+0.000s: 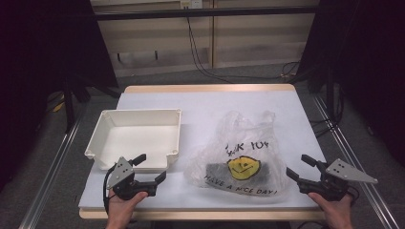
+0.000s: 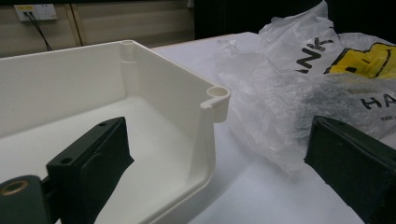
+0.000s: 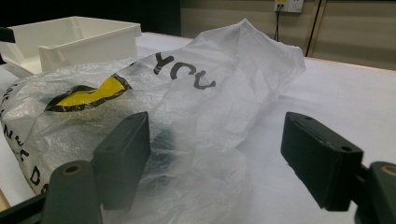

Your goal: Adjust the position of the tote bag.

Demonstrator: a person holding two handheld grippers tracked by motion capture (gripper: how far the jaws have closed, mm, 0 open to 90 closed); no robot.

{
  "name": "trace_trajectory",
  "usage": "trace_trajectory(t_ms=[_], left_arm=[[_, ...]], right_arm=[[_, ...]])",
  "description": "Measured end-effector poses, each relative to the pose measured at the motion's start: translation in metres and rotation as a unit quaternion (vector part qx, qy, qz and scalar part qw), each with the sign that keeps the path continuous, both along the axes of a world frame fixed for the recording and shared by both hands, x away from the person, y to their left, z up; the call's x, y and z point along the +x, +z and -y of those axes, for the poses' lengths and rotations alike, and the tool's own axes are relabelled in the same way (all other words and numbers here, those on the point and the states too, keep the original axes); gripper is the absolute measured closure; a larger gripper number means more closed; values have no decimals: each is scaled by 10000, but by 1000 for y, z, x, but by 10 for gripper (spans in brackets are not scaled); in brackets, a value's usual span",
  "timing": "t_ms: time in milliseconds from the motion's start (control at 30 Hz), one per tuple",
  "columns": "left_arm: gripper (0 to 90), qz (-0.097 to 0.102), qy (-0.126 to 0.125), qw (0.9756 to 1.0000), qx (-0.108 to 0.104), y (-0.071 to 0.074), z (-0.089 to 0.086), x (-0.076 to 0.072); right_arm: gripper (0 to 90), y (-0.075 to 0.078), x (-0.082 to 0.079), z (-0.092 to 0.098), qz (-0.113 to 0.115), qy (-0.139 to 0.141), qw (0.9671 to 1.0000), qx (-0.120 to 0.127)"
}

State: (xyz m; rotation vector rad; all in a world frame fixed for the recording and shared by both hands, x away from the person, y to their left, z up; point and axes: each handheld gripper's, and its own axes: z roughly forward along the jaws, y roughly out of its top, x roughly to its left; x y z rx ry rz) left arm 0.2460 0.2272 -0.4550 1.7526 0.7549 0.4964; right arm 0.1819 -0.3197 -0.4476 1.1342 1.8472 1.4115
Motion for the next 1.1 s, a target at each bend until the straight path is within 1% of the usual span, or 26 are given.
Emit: trace_trajectory(t_ms=[67, 167, 200, 233, 300, 333, 367, 433, 500, 533, 567, 633, 667, 700, 767, 800, 867, 900, 933, 967, 1000, 1067, 1100], left_arm=[[75, 15, 17, 10000, 17, 0, 0, 0], [81, 26, -19, 9999, 95, 0, 2, -1], [85, 26, -50, 9999, 113, 0, 3, -1], [94, 11, -57, 9999, 103, 0, 4, -1], [94, -14, -130, 9998, 121, -1, 6, 0], [107, -30, -149, 9998, 151, 0, 7, 0], [107, -20, -165, 9998, 133, 0, 8, 0], [110, -34, -210, 9996, 191, 0, 10, -1], [124, -29, -250, 9995, 169, 0, 12, -1], [127, -16, -266, 9993, 254, 0, 12, 0], [130, -20, -265, 9993, 274, 1, 12, 0], [150, -60, -272, 9993, 246, 1, 13, 0], [151, -68, -343, 9991, 240, 1, 12, 0], [157, -90, -302, 9992, 255, 2, 13, 0], [166, -93, -370, 9990, 242, 3, 14, -1], [189, -127, -335, 9991, 219, 3, 15, -3], [212, -116, -477, 9986, 217, 4, 16, -3], [234, -153, -451, 9986, 237, 5, 17, -4], [236, -147, -512, 9981, 296, 6, 19, -3], [242, -147, -512, 9981, 296, 6, 19, -3], [242, -144, -549, 9981, 218, 6, 21, -3], [262, -225, -598, 9976, 259, 7, 23, -3], [276, -279, -690, 9970, 231, 7, 25, -1]], right_arm=[[254, 0, 0, 0, -26, -4, 10000, 29], [279, 1, 2, 1, -76, 71, 9999, -23], [285, 1, 2, 1, -97, 68, 9999, -6], [318, 2, 3, 2, -109, 91, 9999, 3], [324, 2, 4, 3, -102, 128, 9999, -6], [334, 3, 5, 2, -130, 139, 9998, 17], [334, 3, 5, 2, -130, 139, 9998, 17], [355, 3, 7, 3, -135, 185, 9997, 2], [367, 3, 8, 3, -160, 229, 9996, -29], [383, 3, 8, 2, -172, 228, 9996, -32], [408, 3, 8, 2, -192, 265, 9995, -18], [424, 3, 9, 2, -196, 299, 9993, -46], [431, 3, 9, 2, -212, 311, 9993, -47], [436, 3, 9, 3, -224, 324, 9992, -42], [466, 3, 9, 4, -245, 343, 9991, -31], [480, 4, 9, 4, -247, 366, 9990, -36], [502, 4, 9, 4, -285, 438, 9986, -45], [509, 5, 10, 3, -279, 436, 9986, -76], [537, 6, 11, 2, -292, 499, 9983, -61], [537, 6, 11, 2, -292, 499, 9983, -61], [546, 7, 12, 2, -310, 509, 9982, -80], [556, 7, 13, 1, -324, 529, 9980, -68], [575, 8, 14, 1, -338, 579, 9977, -109]])
